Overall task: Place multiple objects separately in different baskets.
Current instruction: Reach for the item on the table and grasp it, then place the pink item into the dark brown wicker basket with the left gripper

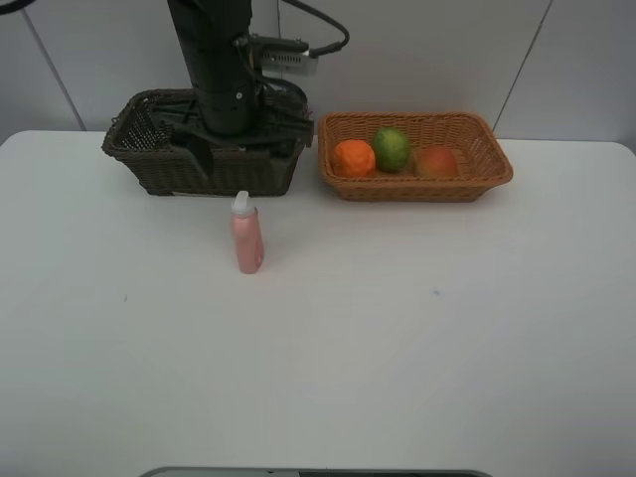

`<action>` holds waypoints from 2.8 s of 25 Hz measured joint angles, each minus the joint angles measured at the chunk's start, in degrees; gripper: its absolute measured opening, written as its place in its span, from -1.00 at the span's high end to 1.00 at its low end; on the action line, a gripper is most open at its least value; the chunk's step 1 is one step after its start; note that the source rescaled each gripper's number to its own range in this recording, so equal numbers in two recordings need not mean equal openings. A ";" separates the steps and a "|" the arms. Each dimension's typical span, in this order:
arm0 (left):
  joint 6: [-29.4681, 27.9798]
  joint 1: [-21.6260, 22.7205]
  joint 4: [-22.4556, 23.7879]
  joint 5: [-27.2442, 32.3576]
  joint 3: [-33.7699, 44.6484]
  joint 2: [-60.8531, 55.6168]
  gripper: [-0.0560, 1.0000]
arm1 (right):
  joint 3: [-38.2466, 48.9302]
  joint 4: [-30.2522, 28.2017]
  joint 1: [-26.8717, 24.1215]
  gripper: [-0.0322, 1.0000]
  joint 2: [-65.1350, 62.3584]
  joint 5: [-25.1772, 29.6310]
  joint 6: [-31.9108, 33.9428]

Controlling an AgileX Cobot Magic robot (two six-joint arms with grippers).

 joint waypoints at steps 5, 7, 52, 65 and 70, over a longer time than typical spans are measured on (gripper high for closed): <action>-1.70 -0.11 -1.44 -3.28 3.84 0.14 -1.00 | 0.00 0.00 0.00 -1.00 0.00 0.00 0.00; -2.05 -0.11 -1.71 -5.11 5.92 0.14 -1.00 | 0.00 0.00 0.00 -1.00 0.00 0.00 0.00; -4.42 -0.11 -2.00 -19.33 14.90 3.85 0.15 | 0.00 0.00 0.00 -1.00 0.00 0.00 0.00; -4.28 -0.11 -2.00 -17.08 14.39 3.30 0.15 | 0.00 0.00 0.00 -1.00 0.00 0.00 0.00; -1.46 -0.11 -1.95 -14.42 12.26 -0.34 0.15 | 0.00 0.00 0.00 -1.00 0.00 0.00 0.00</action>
